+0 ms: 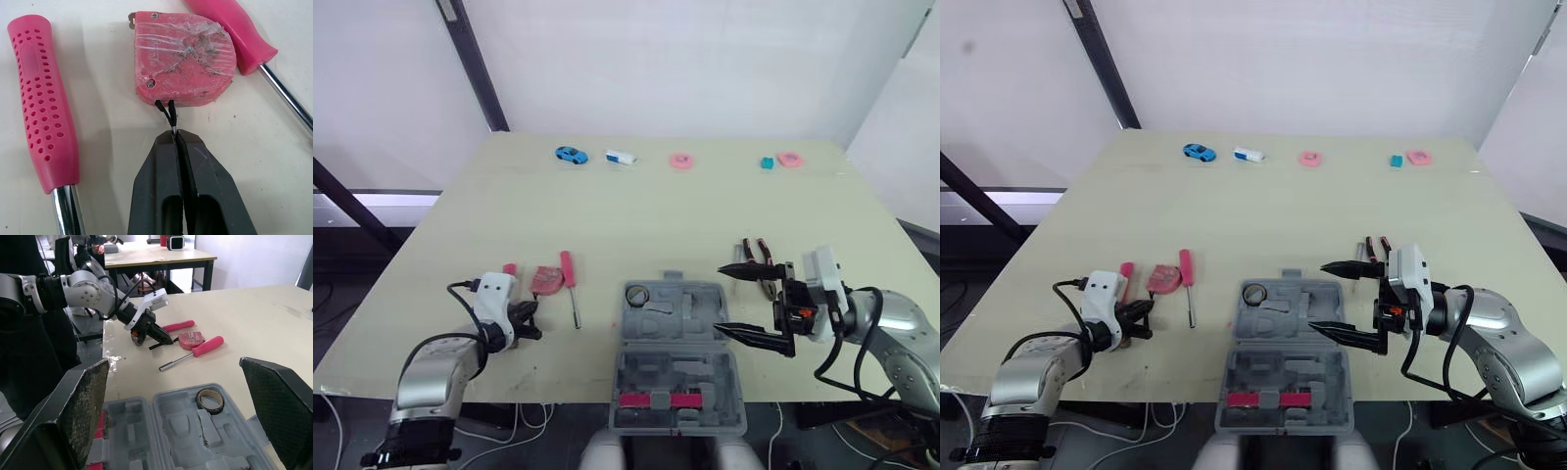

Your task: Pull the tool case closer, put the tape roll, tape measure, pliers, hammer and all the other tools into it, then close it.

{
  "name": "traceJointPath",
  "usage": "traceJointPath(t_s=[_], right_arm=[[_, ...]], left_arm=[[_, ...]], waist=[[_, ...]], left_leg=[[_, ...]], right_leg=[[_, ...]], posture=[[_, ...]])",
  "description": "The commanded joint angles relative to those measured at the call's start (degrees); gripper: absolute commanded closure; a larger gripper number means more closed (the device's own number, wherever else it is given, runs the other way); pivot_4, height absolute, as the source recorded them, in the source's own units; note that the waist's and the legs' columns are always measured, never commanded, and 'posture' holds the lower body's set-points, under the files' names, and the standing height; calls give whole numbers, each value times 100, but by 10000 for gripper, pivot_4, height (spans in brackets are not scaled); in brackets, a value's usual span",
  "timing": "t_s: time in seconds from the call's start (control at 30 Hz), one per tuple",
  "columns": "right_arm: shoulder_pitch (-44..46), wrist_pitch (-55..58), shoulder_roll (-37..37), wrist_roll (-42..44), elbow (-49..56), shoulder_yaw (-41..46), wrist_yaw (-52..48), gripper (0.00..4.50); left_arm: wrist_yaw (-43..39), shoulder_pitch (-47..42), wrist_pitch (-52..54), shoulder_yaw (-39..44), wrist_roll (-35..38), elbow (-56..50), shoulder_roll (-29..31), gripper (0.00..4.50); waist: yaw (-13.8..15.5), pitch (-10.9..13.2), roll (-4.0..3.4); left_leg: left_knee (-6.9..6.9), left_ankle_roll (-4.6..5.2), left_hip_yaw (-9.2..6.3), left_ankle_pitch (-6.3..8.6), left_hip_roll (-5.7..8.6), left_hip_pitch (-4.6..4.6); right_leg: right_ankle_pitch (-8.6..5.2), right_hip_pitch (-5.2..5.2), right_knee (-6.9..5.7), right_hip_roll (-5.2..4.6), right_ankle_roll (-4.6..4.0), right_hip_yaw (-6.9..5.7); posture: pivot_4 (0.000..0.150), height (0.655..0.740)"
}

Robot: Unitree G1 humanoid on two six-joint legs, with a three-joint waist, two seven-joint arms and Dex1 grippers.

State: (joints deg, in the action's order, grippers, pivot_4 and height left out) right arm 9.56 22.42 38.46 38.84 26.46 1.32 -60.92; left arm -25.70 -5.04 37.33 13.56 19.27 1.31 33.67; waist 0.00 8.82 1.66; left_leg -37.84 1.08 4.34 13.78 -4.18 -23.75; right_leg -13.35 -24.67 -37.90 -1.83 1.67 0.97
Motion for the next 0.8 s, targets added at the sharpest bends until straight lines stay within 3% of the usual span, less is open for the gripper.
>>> traceJointPath(t_s=[0.03,0.47,0.8], right_arm=[[-31,-13,79,98,136,175,-17,0],[-187,-13,114,103,187,163,-11,0],[-310,6,217,144,242,150,-162,0]], left_arm=[[-97,356,213,49,158,-493,-68,43897],[-379,2025,784,256,677,-2222,-12,43897],[-1353,2917,530,24,740,-2530,590,43897]], waist=[[-2,0,0],[-57,0,0],[-60,0,0]], left_leg=[[0,0,1,0,0,0],[0,0,-5,0,-1,2],[1,0,-5,1,-1,3]], right_leg=[[0,0,1,-1,0,1],[-13,-1,0,-2,-21,2],[-15,-2,3,-5,-23,3]], posture=[[1500,7400],[1500,7400],[1500,7400]])
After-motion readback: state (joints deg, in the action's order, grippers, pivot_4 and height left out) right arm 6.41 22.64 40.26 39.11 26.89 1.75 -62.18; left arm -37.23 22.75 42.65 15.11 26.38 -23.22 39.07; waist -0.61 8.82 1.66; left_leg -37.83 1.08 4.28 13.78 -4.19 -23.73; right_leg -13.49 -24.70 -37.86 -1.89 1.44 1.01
